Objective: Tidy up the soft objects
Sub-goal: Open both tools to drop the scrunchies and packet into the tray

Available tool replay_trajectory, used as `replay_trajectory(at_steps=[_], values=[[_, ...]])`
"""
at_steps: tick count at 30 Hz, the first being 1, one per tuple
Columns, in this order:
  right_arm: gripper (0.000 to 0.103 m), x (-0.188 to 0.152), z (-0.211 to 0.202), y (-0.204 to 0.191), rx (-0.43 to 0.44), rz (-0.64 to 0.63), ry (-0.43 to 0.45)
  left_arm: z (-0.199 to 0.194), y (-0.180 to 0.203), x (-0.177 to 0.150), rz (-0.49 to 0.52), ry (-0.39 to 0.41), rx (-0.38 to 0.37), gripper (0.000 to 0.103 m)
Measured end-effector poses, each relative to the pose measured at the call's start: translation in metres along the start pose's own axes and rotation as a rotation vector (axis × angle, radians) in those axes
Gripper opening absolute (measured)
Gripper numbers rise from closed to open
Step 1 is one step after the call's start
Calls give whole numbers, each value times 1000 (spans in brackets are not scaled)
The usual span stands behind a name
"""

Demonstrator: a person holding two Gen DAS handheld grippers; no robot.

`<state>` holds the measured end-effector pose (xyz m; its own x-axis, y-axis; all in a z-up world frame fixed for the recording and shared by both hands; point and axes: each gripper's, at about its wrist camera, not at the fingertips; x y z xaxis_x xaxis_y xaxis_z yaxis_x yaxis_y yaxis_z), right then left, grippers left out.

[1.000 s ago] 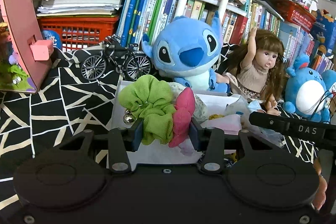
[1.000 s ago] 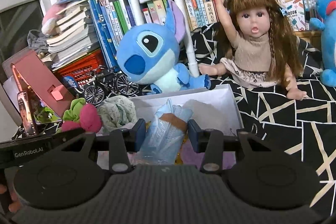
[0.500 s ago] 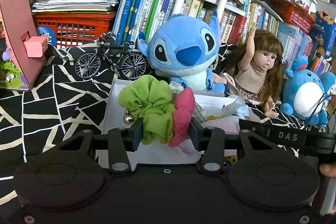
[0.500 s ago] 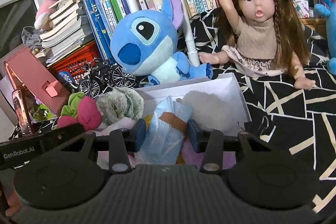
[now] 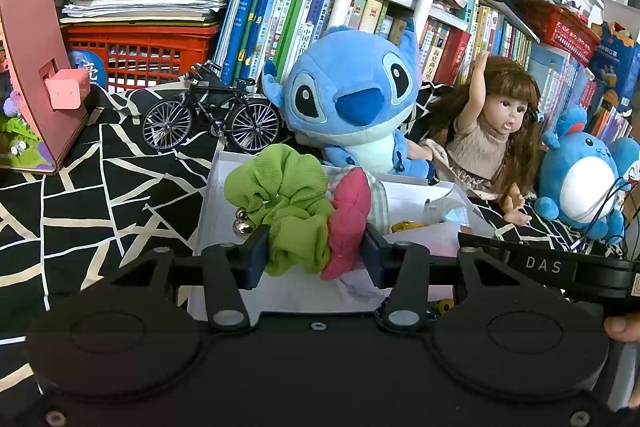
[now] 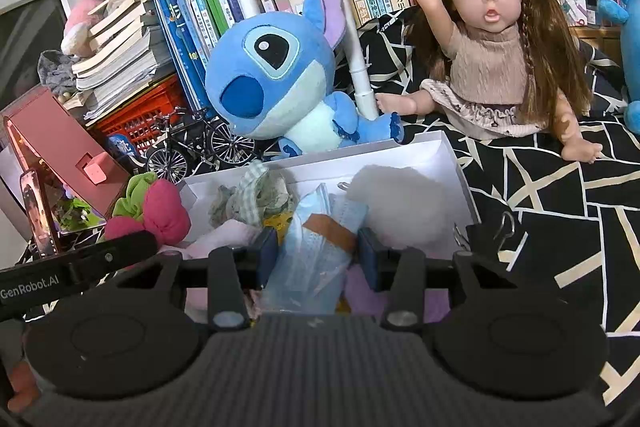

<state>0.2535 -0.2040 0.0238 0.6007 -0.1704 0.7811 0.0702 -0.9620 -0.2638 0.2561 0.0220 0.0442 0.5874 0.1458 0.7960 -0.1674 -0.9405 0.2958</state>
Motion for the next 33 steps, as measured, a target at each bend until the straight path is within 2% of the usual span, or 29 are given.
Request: replay_trajectory(at_steps=[3, 6, 9, 10, 14, 25, 33], values=[[51, 1, -2, 0, 4, 2, 4, -1, 1, 0, 2, 2, 1, 51], [54, 1, -5, 1, 11, 6, 11, -5, 3, 0, 12, 8, 7, 61], [62, 1, -11, 2, 18, 7, 22, -10, 5, -1, 26, 31, 7, 71], [66, 1, -13, 2, 21, 7, 28, -13, 5, 0, 29, 39, 11, 72], [71, 3, -23, 1, 39, 7, 50, -20, 7, 1, 34, 56, 16, 75], [78, 1, -50, -5, 64, -30, 94, -42, 12, -3, 46, 76, -2, 82], [83, -8, -75, -11, 57, -103, 131, -66, 20, -13, 72, 96, -19, 85]])
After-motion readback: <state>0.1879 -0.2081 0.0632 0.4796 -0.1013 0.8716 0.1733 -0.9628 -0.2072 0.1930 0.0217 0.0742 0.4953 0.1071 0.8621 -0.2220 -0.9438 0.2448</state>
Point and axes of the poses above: each gripper's, at about its wrist camera, not at the fingertips, and z roughly the way its jaws point, y to its right, x to its top, and after that the axes turned 3 degrees about -x, right-handed
